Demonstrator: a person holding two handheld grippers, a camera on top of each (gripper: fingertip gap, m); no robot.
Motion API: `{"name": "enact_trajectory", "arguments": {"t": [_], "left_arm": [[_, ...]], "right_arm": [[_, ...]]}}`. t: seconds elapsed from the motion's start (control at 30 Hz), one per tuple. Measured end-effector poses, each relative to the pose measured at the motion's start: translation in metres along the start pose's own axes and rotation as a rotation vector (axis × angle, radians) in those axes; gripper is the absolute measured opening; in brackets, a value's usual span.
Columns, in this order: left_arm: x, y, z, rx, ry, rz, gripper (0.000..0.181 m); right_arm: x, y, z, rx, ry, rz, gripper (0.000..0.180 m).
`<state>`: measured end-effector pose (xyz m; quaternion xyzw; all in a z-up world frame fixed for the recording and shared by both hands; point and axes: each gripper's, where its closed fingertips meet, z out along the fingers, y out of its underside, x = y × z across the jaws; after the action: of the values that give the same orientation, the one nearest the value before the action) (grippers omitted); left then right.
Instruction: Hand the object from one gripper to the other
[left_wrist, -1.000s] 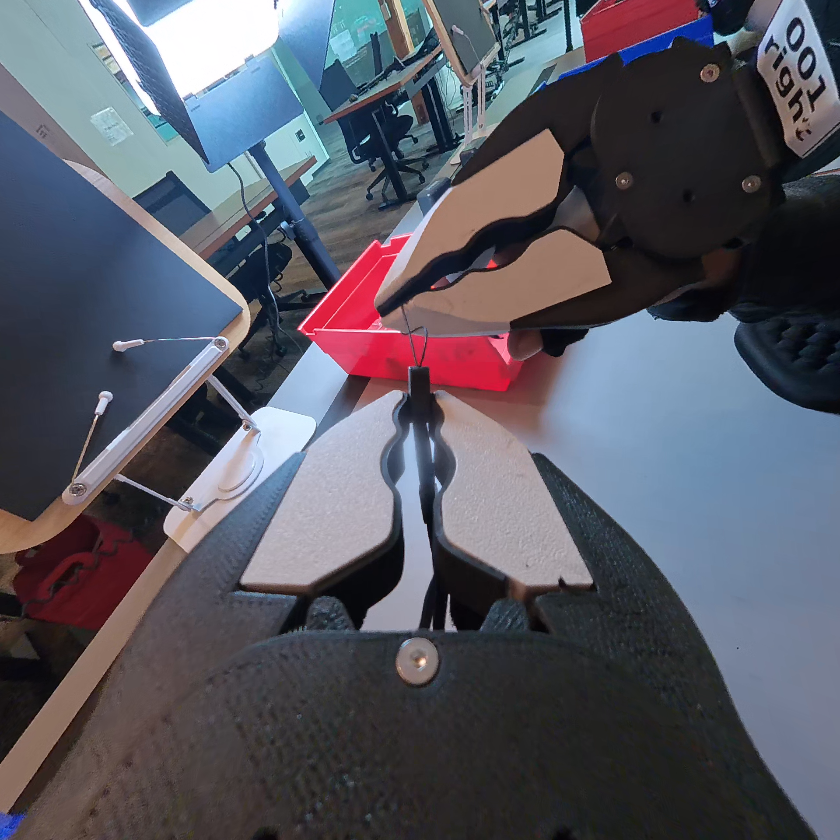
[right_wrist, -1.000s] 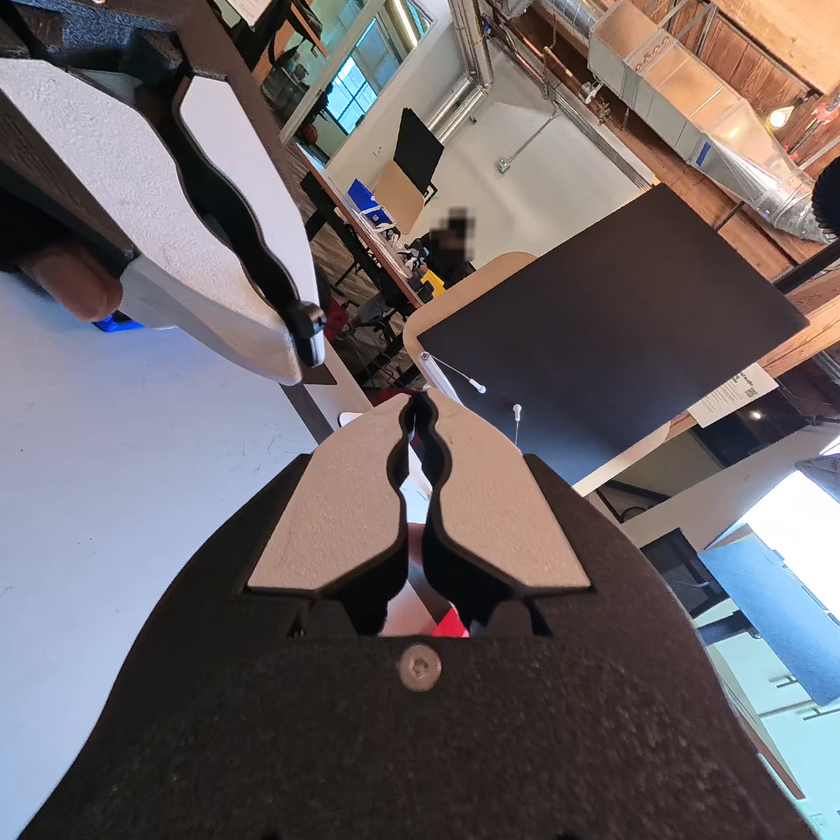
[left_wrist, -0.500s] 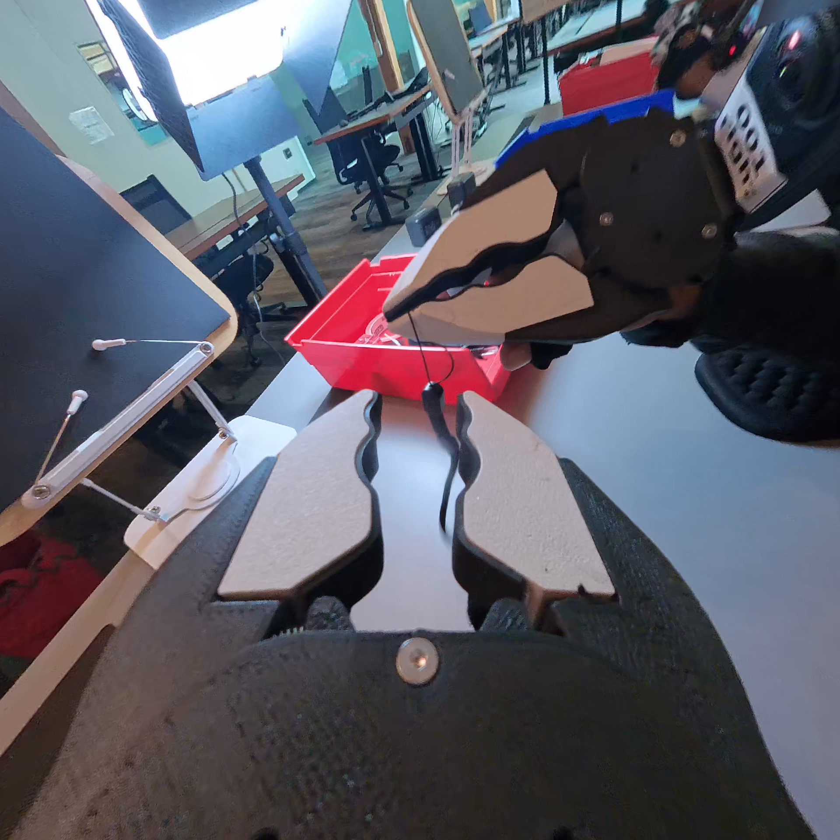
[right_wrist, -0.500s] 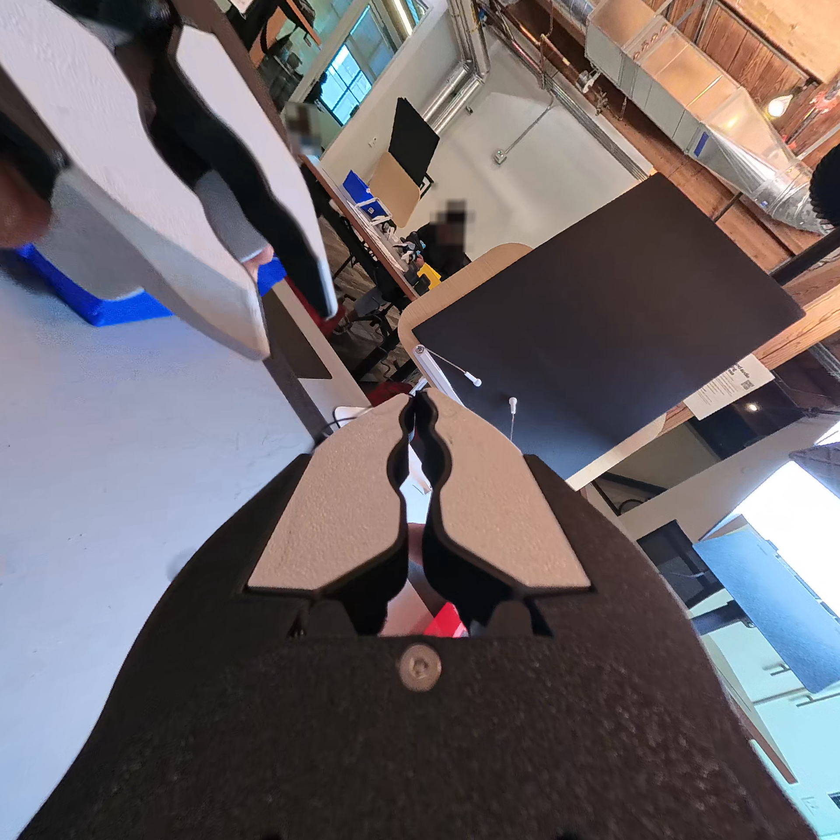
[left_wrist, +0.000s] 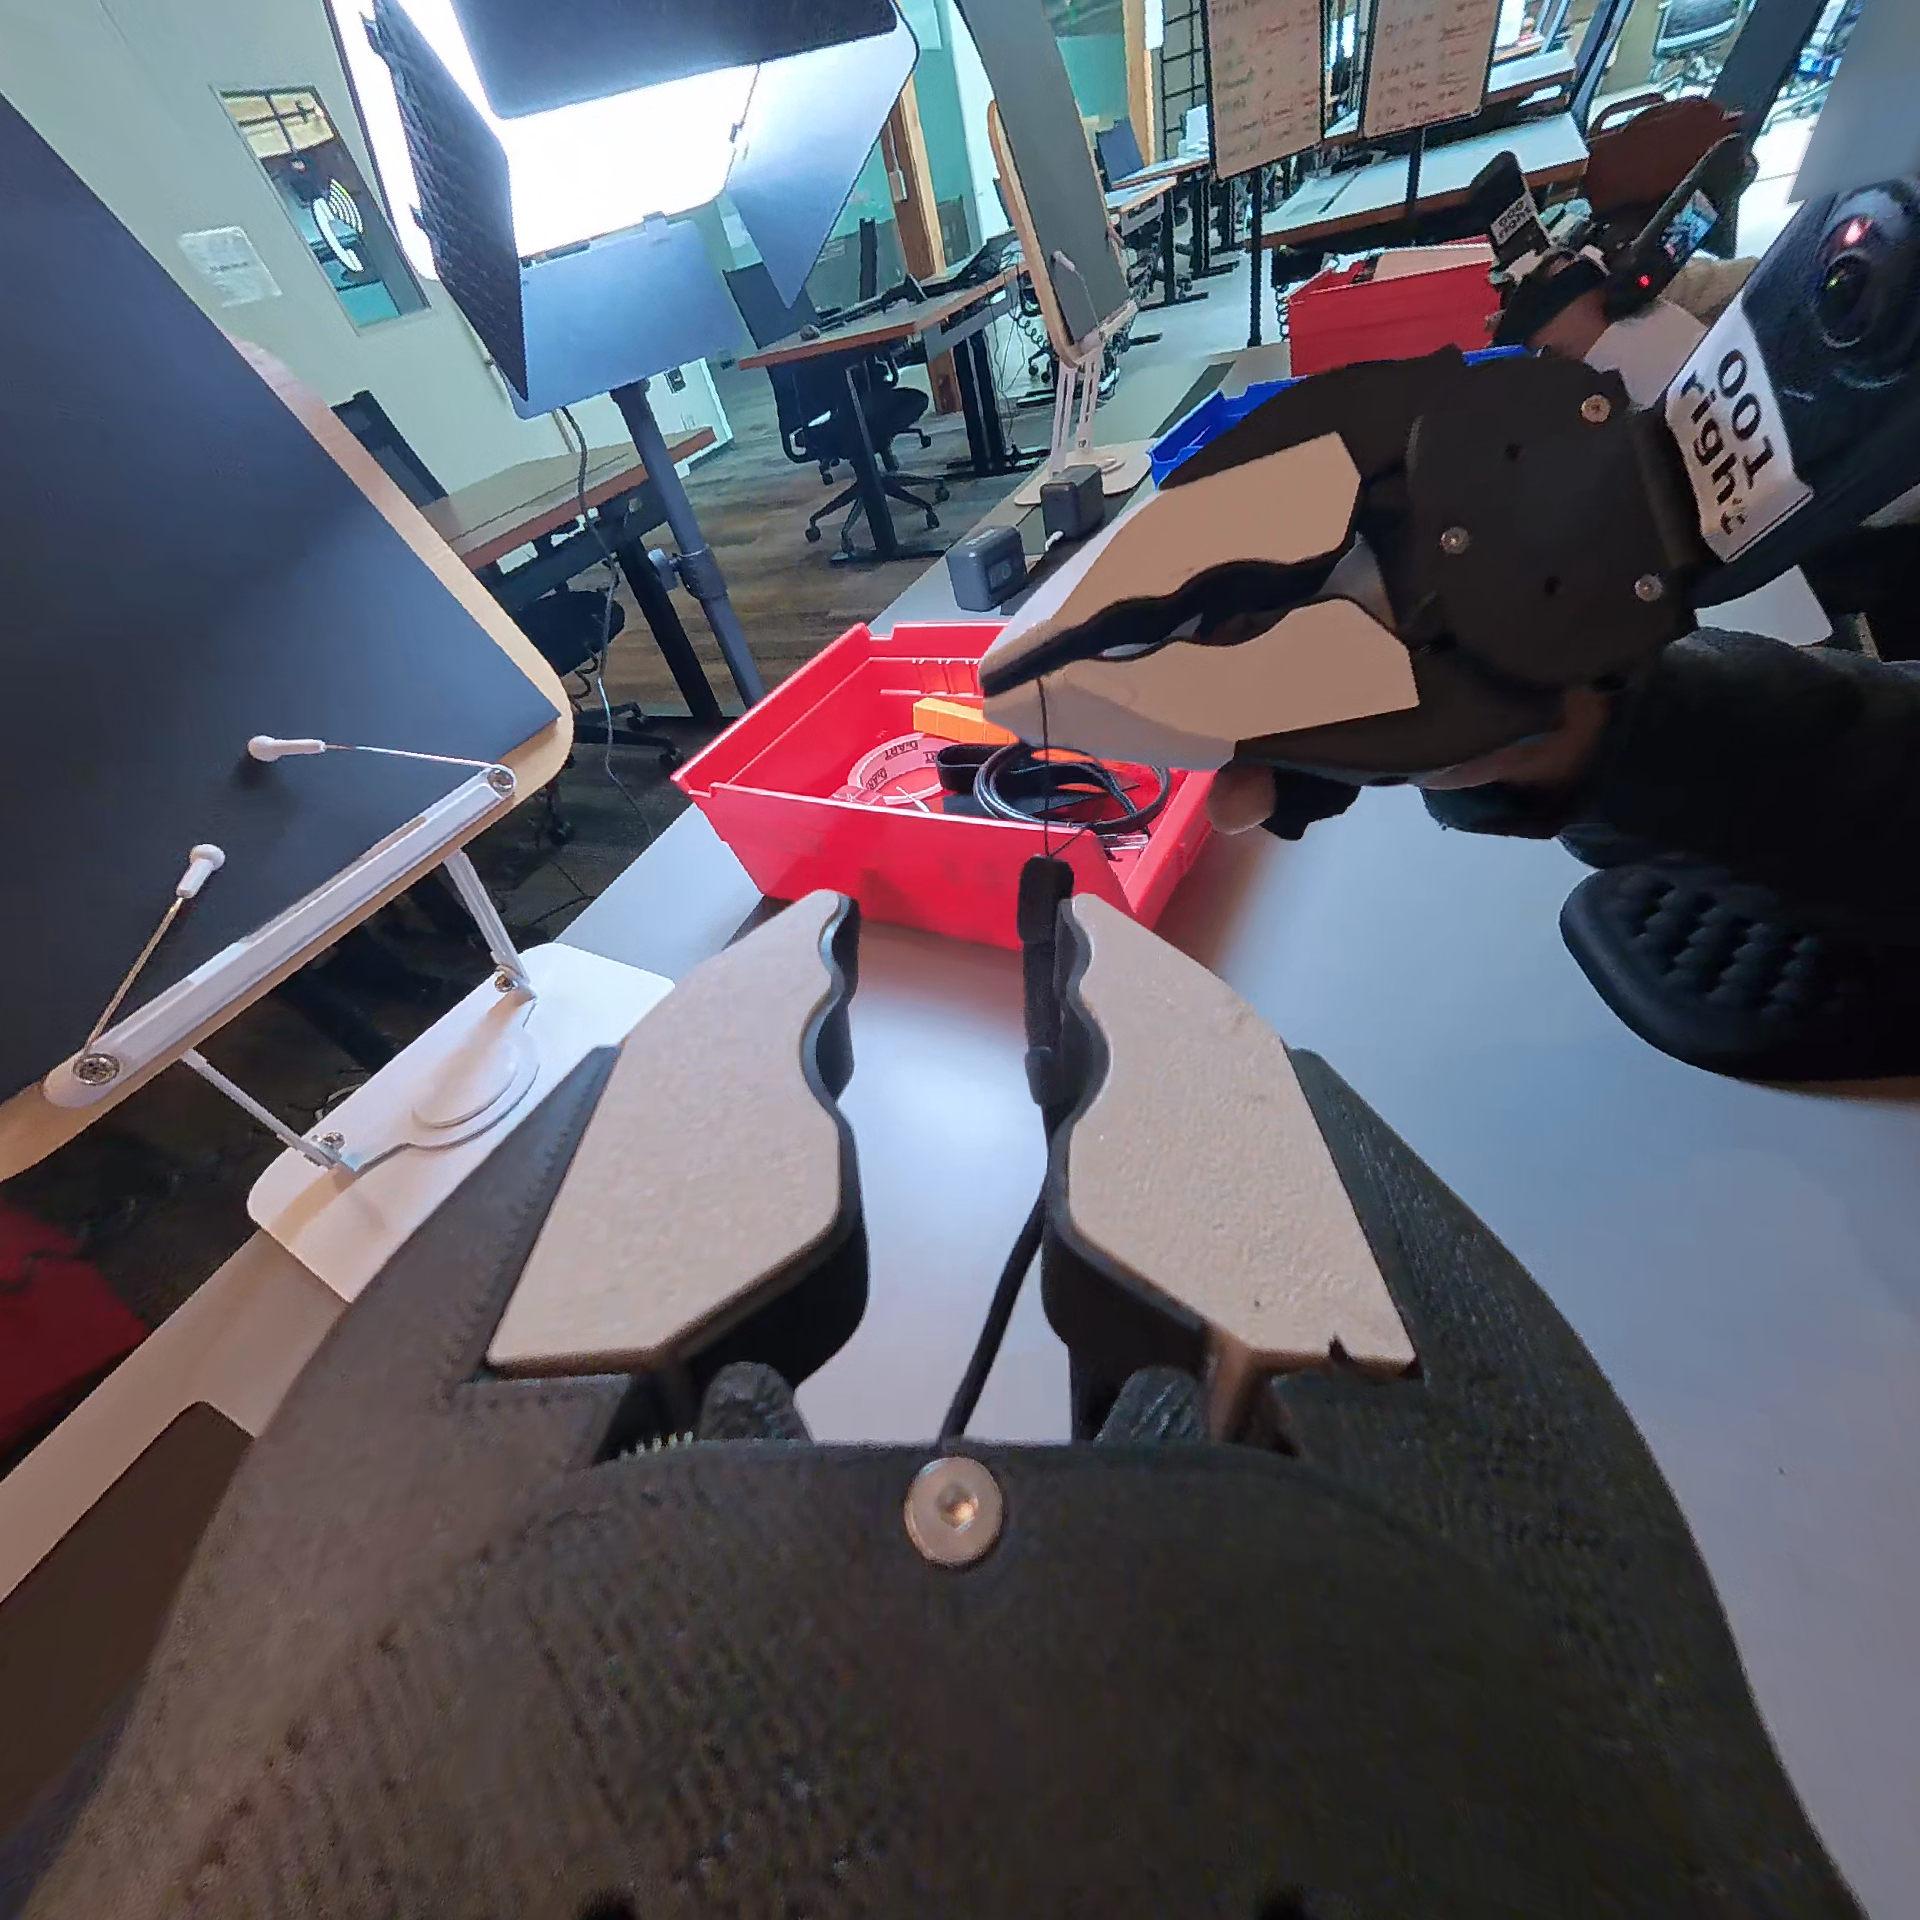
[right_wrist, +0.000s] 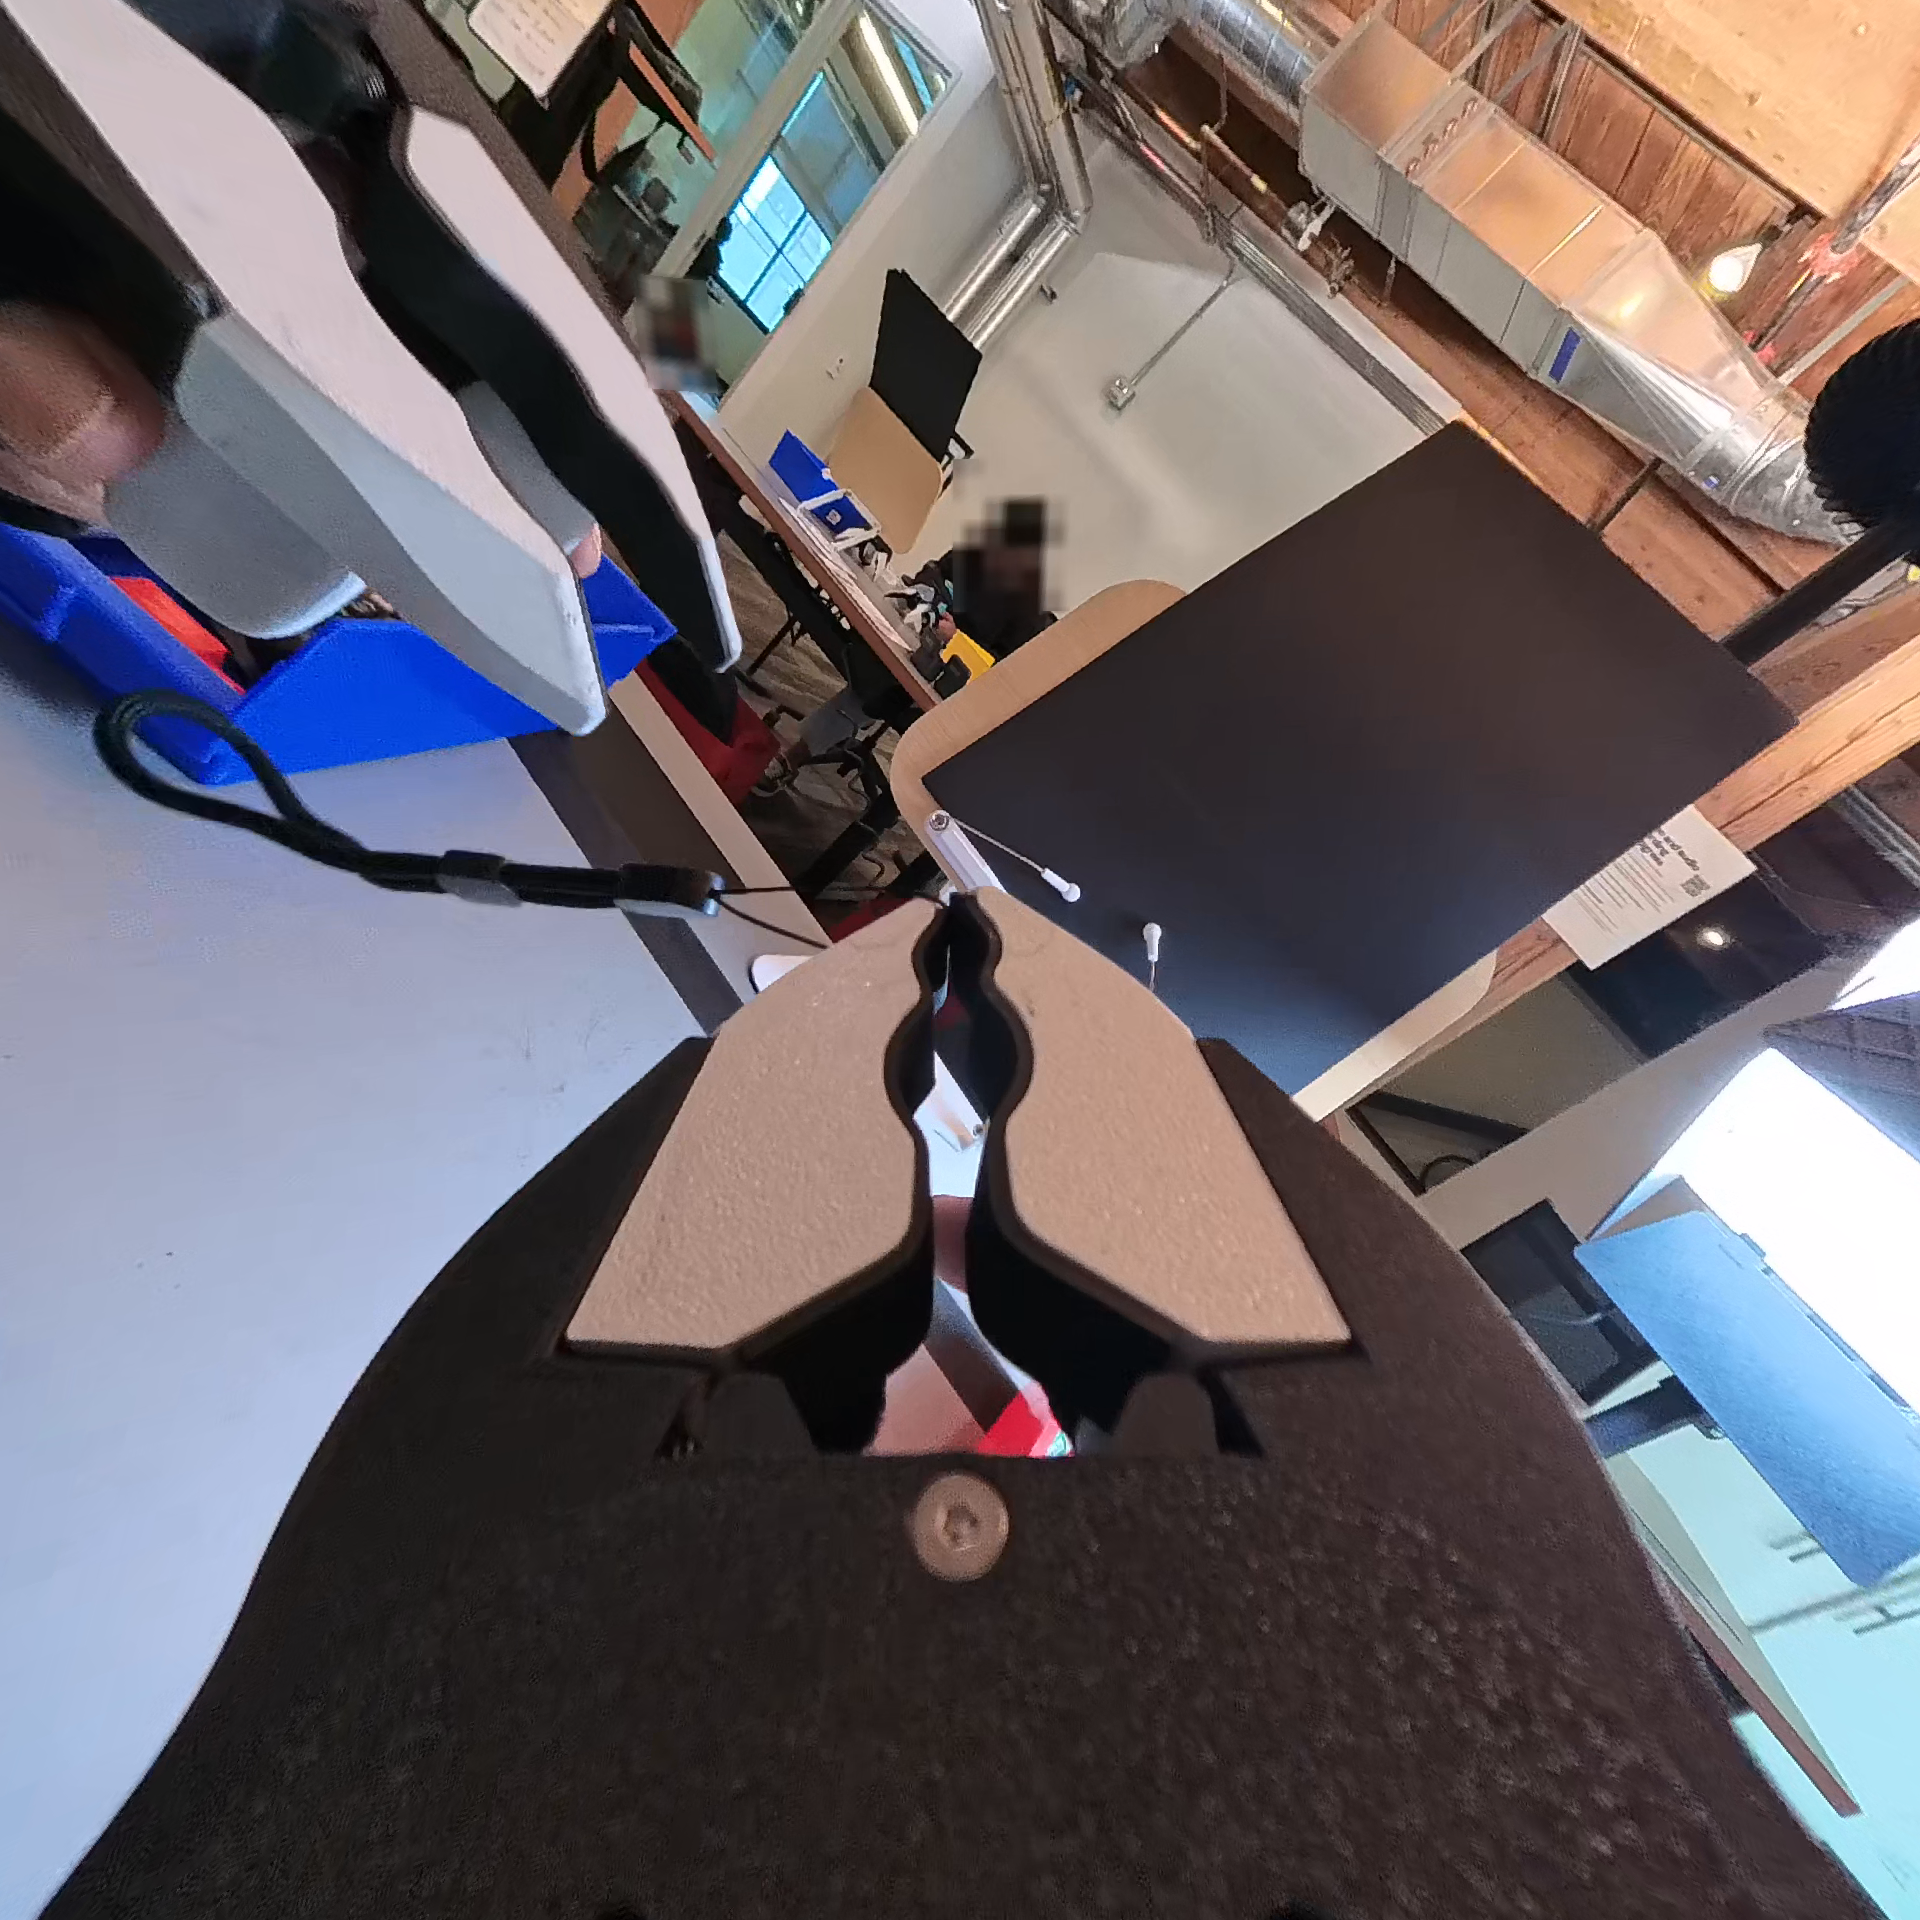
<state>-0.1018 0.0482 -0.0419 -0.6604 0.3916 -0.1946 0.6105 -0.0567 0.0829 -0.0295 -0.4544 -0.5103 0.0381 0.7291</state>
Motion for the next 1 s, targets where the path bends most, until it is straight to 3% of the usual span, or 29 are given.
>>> {"name": "enact_trajectory", "arguments": {"t": [0.83, 0.87, 0.93, 1.0], "left_arm": [[0.036, 0.024, 0.023, -0.073, 0.198, -0.057, 0.037], [0.038, 0.027, 0.025, -0.083, 0.202, -0.048, 0.036], [0.041, 0.031, 0.029, -0.084, 0.214, -0.045, 0.015], [0.045, 0.031, 0.032, -0.075, 0.228, -0.057, 0.012]], "right_arm": [[-0.003, -0.025, -0.009, 0.115, -0.057, 0.051, 0.0], [-0.004, -0.026, -0.01, 0.117, -0.061, 0.051, 0.0], [-0.005, -0.029, -0.011, 0.125, -0.065, 0.054, 0.0], [-0.007, -0.032, -0.012, 0.132, -0.076, 0.066, 0.0]]}}
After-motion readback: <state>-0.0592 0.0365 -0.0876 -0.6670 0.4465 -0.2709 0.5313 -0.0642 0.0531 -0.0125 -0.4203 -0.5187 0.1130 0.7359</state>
